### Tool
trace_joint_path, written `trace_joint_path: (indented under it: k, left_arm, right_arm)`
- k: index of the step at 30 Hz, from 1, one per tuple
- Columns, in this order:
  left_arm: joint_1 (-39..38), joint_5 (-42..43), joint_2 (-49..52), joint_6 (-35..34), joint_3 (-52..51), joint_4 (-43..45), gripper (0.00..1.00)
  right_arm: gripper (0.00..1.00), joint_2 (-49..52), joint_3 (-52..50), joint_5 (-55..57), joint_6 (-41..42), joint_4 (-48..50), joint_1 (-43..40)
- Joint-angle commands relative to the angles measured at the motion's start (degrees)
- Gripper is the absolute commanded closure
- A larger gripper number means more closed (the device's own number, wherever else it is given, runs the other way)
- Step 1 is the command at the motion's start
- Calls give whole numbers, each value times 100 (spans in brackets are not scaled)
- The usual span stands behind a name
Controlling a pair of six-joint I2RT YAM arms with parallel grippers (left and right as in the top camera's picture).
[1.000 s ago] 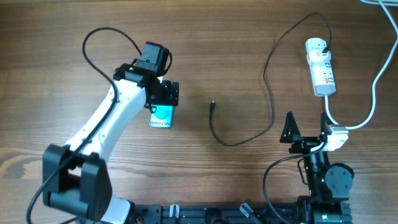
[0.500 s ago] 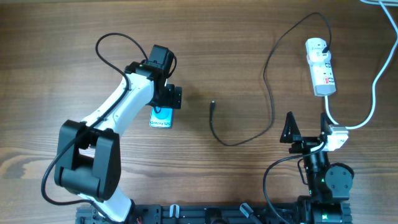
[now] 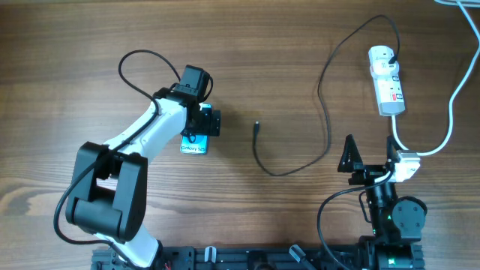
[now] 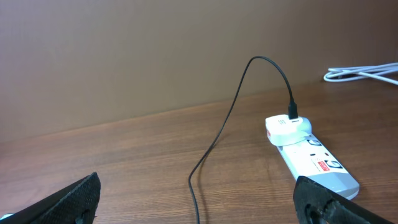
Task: Plug charger to phone and switch on socket
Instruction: 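Move the left gripper over the blue phone and lower onto it, then close the left gripper on the phone's edge and lift it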
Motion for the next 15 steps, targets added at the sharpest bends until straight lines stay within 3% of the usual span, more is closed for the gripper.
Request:
trace_joint_path:
  k: [1,15]
  left_arm:
    - [-20,116,70,72,-44,20,0]
    - [-20,114,70,72,-487,321,0]
  right_arm:
    - [0,-20,-4,76,-61,15,-9]
    - [0,-20,-4,76,-63,15,-9]
